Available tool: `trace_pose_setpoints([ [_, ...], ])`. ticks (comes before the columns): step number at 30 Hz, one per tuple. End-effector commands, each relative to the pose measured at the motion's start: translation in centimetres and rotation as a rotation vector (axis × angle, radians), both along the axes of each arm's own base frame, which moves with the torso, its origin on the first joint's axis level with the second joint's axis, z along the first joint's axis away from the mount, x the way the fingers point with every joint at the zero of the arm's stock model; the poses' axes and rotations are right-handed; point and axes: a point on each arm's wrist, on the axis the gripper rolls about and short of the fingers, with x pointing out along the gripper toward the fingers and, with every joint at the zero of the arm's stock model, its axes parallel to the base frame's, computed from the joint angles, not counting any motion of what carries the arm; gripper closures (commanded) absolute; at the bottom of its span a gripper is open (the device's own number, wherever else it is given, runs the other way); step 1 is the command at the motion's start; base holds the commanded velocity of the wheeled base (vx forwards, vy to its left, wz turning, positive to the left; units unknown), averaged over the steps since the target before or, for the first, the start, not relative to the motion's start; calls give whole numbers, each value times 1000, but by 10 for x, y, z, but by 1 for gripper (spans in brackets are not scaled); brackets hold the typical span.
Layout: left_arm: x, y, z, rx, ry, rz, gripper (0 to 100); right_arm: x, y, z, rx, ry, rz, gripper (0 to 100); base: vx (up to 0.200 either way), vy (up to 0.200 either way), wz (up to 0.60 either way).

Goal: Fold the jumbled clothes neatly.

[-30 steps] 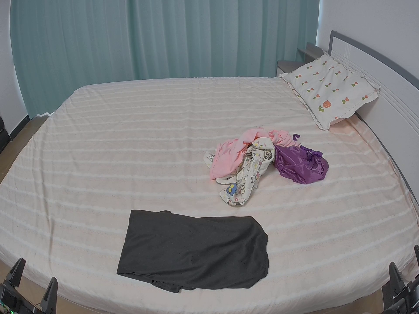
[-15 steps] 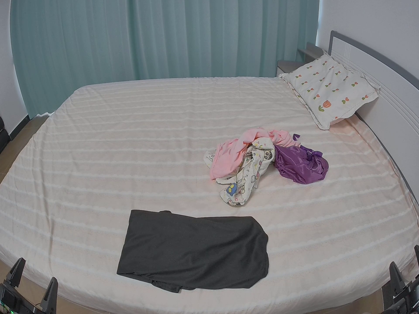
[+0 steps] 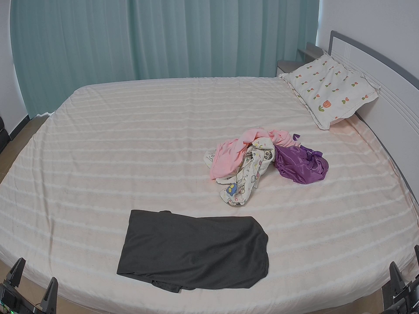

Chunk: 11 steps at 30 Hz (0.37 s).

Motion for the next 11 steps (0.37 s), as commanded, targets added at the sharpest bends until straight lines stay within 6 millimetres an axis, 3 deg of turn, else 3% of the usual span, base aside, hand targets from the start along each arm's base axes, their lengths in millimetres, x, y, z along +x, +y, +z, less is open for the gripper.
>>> trace_pose_setpoints([
  [1,0,0,-4,-1,0,0,0,0,0,-5,0,4,-2,0,0,0,0],
  [11,0,0,-4,0,0,0,0,0,0,-5,1,4,2,0,0,0,0],
])
